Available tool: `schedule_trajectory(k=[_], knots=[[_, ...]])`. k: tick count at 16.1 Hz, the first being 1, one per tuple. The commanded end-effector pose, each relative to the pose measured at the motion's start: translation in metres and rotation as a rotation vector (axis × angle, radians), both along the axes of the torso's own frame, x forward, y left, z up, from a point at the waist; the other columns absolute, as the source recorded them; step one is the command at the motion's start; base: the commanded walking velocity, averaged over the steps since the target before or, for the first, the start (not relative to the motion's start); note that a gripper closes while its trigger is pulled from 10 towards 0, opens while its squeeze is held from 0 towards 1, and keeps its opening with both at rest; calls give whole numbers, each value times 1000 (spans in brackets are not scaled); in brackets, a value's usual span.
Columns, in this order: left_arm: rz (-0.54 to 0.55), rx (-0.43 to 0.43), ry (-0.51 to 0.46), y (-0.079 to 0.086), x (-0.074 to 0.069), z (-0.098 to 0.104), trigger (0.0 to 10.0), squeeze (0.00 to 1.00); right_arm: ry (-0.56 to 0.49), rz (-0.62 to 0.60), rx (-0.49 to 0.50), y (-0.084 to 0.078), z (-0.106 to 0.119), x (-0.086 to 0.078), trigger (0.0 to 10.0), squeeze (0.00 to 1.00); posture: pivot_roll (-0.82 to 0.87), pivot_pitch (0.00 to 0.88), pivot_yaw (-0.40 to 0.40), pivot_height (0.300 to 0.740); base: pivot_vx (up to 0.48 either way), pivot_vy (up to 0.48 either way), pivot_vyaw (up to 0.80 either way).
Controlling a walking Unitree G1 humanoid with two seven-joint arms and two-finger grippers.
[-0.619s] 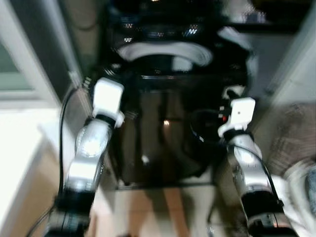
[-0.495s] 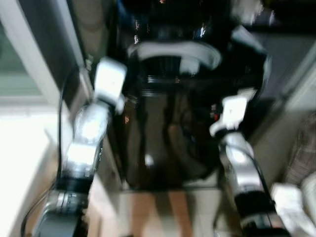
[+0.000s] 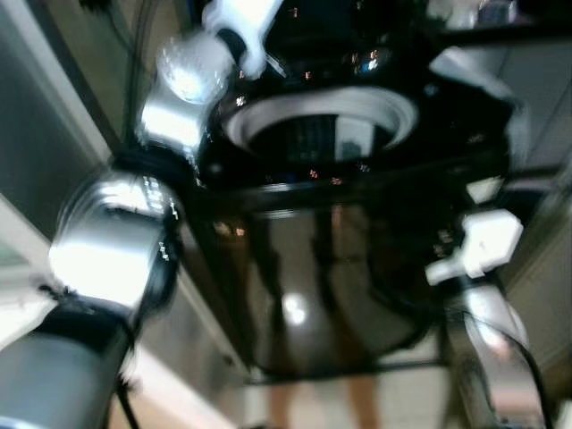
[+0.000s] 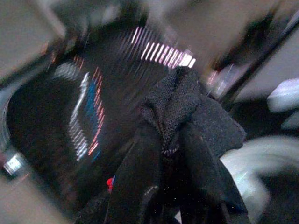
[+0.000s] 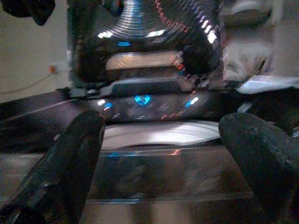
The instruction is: Clothes washing
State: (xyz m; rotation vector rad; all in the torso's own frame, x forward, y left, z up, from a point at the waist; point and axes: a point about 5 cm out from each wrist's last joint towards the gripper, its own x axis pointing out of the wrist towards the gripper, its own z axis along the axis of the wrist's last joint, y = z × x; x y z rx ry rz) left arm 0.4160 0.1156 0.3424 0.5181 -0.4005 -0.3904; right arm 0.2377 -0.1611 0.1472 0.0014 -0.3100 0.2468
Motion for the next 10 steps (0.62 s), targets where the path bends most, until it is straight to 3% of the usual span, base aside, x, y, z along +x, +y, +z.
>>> schedule_trajectory(k=[1, 3, 4, 8, 9, 10], knots=[[64, 78, 90, 3, 6, -22, 10000, 0, -17, 22, 5, 0, 12, -9, 10000, 16, -373, 8, 193, 740, 0, 0, 0], [135, 168, 183, 8, 10, -49, 10000, 0, 5, -24, -13, -8, 17, -26, 10000, 16, -416, 30, 210, 740, 0, 0, 0], [163, 214, 229, 8, 11, -64, 10000, 1000, 24, -41, -14, -9, 14, -33, 10000, 16, -434, 40, 217, 740, 0, 0, 0], [169, 272, 295, 0, 10, -88, 10000, 1000, 54, -64, -2, -6, 17, -38, 10000, 16, -453, 57, 224, 740, 0, 0, 0], [204, 216, 300, 4, 11, -88, 10000, 1000, 59, -69, 2, -5, 19, -32, 10000, 16, -456, 57, 223, 740, 0, 0, 0], [214, 104, 308, 10, 12, -82, 10000, 1000, 59, -70, 13, -5, 20, -27, 10000, 16, -440, 45, 213, 740, 0, 0, 0]])
